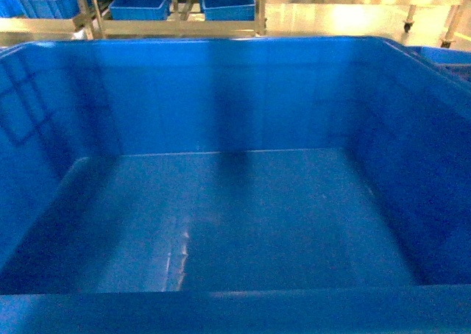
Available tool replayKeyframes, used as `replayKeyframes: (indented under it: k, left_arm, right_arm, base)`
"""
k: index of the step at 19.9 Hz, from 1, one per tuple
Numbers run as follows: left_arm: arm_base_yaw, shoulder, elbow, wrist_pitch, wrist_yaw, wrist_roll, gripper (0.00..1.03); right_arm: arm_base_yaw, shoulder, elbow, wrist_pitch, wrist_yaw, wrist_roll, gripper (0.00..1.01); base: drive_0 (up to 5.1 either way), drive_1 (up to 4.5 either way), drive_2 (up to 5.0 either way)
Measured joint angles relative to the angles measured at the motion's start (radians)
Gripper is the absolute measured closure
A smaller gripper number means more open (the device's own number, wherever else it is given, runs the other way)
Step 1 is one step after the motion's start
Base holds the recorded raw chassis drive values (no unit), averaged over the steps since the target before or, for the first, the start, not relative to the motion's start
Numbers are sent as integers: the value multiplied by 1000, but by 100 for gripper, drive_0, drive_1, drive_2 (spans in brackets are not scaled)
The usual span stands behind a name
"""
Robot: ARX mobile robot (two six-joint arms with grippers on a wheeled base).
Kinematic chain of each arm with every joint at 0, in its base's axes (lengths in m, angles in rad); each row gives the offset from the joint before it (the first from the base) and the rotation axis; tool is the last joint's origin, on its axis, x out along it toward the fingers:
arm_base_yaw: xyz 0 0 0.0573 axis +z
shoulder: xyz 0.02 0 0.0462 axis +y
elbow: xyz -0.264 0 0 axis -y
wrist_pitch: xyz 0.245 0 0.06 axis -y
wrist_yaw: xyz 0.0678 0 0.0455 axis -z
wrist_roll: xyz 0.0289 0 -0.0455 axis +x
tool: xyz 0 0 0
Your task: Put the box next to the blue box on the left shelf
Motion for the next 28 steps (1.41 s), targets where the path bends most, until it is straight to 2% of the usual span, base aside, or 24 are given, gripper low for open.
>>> replayKeyframes:
  k: [4,8,11,12,13,14,16,17,19,20,21,23,24,25,27,28]
  left_arm:
    - [47,-17,-35,33,24,11,85]
    - [94,-19,-72,80,61,58,85]
    - [102,-20,-82,105,72,87,85]
    - [99,-20,-85,118,63,76,79]
    - [90,-10,-92,123,3,24,69]
    - [90,-5,-93,124,-11,10,67]
    - [90,10,-97,132,-46,-53,58]
    - [90,10,-97,133,-49,-61,56]
    - [88,9,-97,134,-53,-77,52]
    - [85,6,-97,137,-61,-90,49]
    - [82,-6,-96,174,-65,-122,38]
    - [77,-24,-93,221,-95,-128,19]
    - [77,-37,-85,267,-98,-117,9]
    - [77,-48,-68,304,-109,-95,3]
    - [77,-67,-22,378,-128,-39,5]
    - [77,-81,1,413,-142,-2,5]
  right_arm:
    - [18,21,0,15,3,10,87]
    - [32,41,-11,15,-6,42,88]
    - [38,42,-11,6,-4,62,88]
    - [38,42,-12,-3,-4,88,89]
    - [46,41,-12,-11,-8,118,89]
    - [51,41,-12,-11,-7,126,90]
    - [60,39,-11,-9,-2,146,85]
    - [65,39,-11,-8,26,147,81]
    - [67,39,-11,-5,44,150,78]
    - [67,37,-9,-2,56,150,74]
    - [59,31,1,-5,72,149,65]
    - [40,11,13,-9,83,141,45]
    - [40,3,32,-8,91,134,34]
    - [40,-4,59,-2,91,120,23]
    - [42,-24,117,11,91,95,2]
    - [43,-34,146,14,99,82,4]
  base:
    - [0,0,0]
    - [0,0,0]
    - [0,0,0]
    - [0,0,0]
    - [0,0,0]
    - [0,0,0]
    - [0,0,0]
    - [0,0,0]
    - [0,0,0]
    - [0,0,0]
    - [0,0,0]
    - [0,0,0]
    - [0,0,0]
    - [0,0,0]
    - [0,0,0]
    - [0,0,0]
